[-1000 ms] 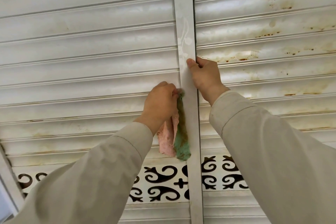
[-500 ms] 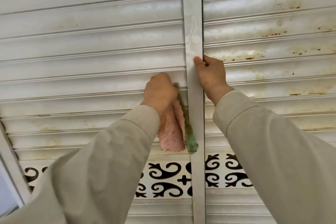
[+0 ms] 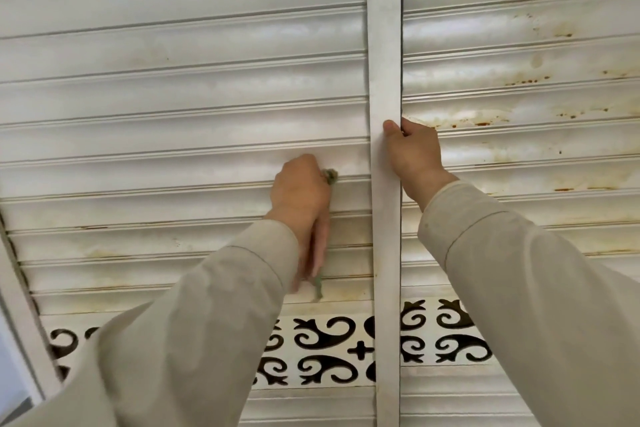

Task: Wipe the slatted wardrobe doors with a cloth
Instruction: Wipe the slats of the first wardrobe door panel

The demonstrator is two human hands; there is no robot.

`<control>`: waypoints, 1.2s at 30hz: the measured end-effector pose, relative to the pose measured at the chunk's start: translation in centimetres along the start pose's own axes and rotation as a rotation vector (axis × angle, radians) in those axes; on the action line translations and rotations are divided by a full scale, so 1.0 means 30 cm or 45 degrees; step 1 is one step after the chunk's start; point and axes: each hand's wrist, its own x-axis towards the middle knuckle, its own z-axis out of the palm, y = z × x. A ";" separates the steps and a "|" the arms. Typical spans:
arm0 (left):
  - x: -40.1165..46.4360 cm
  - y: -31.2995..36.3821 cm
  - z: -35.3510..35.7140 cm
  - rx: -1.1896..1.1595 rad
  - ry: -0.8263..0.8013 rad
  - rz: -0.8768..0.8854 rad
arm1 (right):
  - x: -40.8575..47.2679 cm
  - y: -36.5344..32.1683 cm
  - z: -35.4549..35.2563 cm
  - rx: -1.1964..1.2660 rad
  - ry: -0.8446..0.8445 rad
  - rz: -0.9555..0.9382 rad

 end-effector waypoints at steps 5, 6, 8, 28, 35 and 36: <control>0.011 0.004 -0.014 0.130 -0.006 0.105 | -0.015 -0.014 0.066 -0.156 0.188 0.034; 0.014 0.002 -0.020 0.176 -0.006 0.130 | -0.023 -0.013 0.082 -0.254 0.257 0.046; 0.023 -0.020 -0.038 0.263 0.007 0.172 | -0.062 -0.027 0.122 -0.454 0.407 0.058; 0.164 -0.737 -0.387 0.406 0.037 0.036 | -0.278 -0.175 0.752 -0.482 -0.115 -0.508; 0.231 -1.063 -0.514 0.332 0.086 -0.118 | -0.349 -0.230 1.000 -0.566 -0.069 -0.752; 0.236 -1.098 -0.528 0.324 0.094 -0.131 | -0.353 -0.233 1.023 -0.617 -0.034 -0.819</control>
